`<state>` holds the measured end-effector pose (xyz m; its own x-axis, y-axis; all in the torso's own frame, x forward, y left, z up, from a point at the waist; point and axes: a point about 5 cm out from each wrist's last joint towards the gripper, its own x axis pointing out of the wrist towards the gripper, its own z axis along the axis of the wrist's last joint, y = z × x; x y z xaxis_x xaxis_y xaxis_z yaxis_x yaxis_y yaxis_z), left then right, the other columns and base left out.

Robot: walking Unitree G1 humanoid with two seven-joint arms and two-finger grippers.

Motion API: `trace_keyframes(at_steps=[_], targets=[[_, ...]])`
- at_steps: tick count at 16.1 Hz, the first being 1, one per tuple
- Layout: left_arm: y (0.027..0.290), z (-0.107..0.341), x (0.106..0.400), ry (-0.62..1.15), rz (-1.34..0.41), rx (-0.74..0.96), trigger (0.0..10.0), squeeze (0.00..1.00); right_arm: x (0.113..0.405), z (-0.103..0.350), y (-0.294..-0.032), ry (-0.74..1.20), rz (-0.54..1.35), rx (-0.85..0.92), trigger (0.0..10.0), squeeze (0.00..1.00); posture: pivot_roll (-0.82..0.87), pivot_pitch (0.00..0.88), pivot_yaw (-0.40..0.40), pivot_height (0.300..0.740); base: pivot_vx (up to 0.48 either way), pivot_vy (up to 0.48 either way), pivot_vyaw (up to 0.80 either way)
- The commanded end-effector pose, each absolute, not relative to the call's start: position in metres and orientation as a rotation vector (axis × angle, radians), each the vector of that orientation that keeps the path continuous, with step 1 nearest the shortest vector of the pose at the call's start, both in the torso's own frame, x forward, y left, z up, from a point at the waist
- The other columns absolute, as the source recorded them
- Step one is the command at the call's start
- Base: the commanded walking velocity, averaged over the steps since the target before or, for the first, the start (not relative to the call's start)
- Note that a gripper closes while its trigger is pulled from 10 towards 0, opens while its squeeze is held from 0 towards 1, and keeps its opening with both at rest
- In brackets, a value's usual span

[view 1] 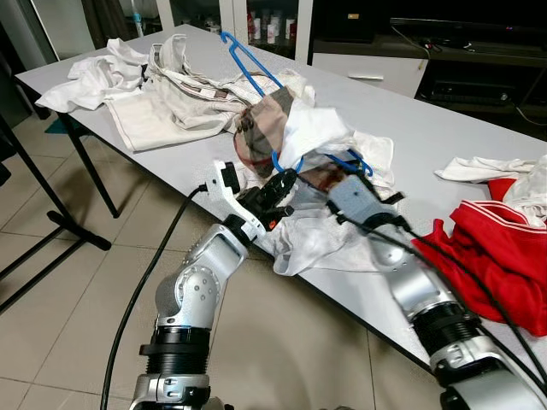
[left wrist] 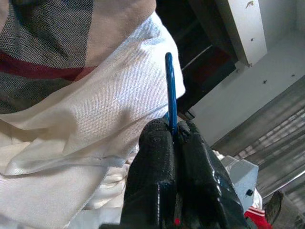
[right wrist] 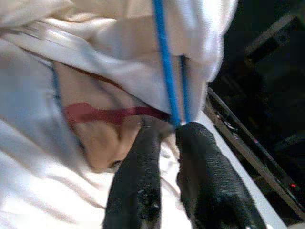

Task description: Hang hanger

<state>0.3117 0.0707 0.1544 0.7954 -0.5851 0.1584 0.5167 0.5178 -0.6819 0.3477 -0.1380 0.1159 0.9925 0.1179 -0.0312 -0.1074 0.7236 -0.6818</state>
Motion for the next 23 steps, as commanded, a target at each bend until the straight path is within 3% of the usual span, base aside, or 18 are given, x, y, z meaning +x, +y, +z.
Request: trace_keyframes(at_steps=[1, 6, 7, 8, 9, 12, 13, 14, 16, 17, 18, 19, 23], targets=[[0.067, 0.163, 0.310, 0.064, -0.691, -0.771, 0.0, 0.00, 0.351, 0.129, -0.138, -0.063, 0.101, -0.729, 0.0, 0.00, 0.01, 0.000, 0.002, 0.723, 0.000, 0.000, 0.00], [0.070, 0.165, 0.312, 0.058, -0.683, -0.784, 0.0, 0.00, 0.350, 0.134, -0.142, -0.085, 0.091, -0.726, 0.0, 0.00, 0.01, 0.000, 0.005, 0.723, 0.000, 0.000, 0.00], [0.071, 0.166, 0.313, 0.055, -0.675, -0.801, 0.0, 0.00, 0.349, 0.134, -0.143, -0.091, 0.090, -0.739, 1.9, 0.00, 0.01, 0.000, 0.007, 0.723, 0.000, 0.000, 0.00], [0.072, 0.167, 0.314, 0.052, -0.666, -0.823, 0.0, 0.00, 0.347, 0.133, -0.144, -0.093, 0.091, -0.756, 7.1, 0.00, 0.01, 0.000, 0.007, 0.723, 0.000, 0.000, 0.00], [0.073, 0.168, 0.316, 0.048, -0.658, -0.845, 0.0, 0.00, 0.345, 0.130, -0.143, -0.083, 0.107, -0.771, 10.0, 0.00, 0.01, 0.000, 0.005, 0.723, 0.000, 0.000, 0.00], [0.074, 0.172, 0.318, 0.033, -0.651, -0.877, 0.0, 0.00, 0.330, 0.122, -0.139, -0.086, 0.161, -0.741, 10.0, 0.04, 0.01, 0.000, 0.002, 0.723, 0.000, 0.000, 0.00], [0.077, 0.171, 0.318, 0.033, -0.652, -0.880, 0.0, 0.00, 0.325, 0.121, -0.140, -0.097, 0.158, -0.738, 10.0, 0.55, 0.01, 0.003, 0.002, 0.723, 0.000, 0.000, 0.00], [0.083, 0.165, 0.318, 0.054, -0.634, -0.934, 0.0, 0.00, 0.320, 0.119, -0.141, -0.102, 0.147, -0.746, 10.0, 0.73, 0.00, 0.005, 0.004, 0.723, 0.000, 0.000, 0.00], [0.092, 0.160, 0.318, 0.084, -0.616, -1.043, 0.0, 0.00, 0.316, 0.121, -0.142, -0.128, 0.122, -0.785, 10.0, 0.68, 0.00, 0.006, 0.007, 0.723, 0.000, 0.000, 0.00], [0.094, 0.158, 0.316, 0.092, -0.623, -1.073, 0.0, 0.00, 0.315, 0.122, -0.142, -0.140, 0.110, -0.796, 10.0, 0.52, 0.01, 0.008, 0.010, 0.723, 0.000, 0.000, 0.00], [0.094, 0.158, 0.314, 0.094, -0.646, -1.101, 0.0, 0.00, 0.315, 0.124, -0.142, -0.157, 0.098, -0.818, 10.0, 0.04, 0.01, 0.008, 0.010, 0.723, 0.000, 0.000, 0.00], [0.093, 0.159, 0.312, 0.091, -0.671, -1.111, 0.0, 0.00, 0.316, 0.126, -0.141, -0.166, 0.090, -0.831, 10.0, 0.00, 0.01, 0.009, 0.013, 0.723, 0.000, 0.000, 0.00], [0.093, 0.159, 0.303, 0.117, -0.760, -1.170, 0.0, 0.00, 0.319, 0.132, -0.139, -0.202, 0.089, -0.910, 10.0, 0.00, 0.01, 0.009, 0.013, 0.723, 0.000, 0.000, 0.00]])
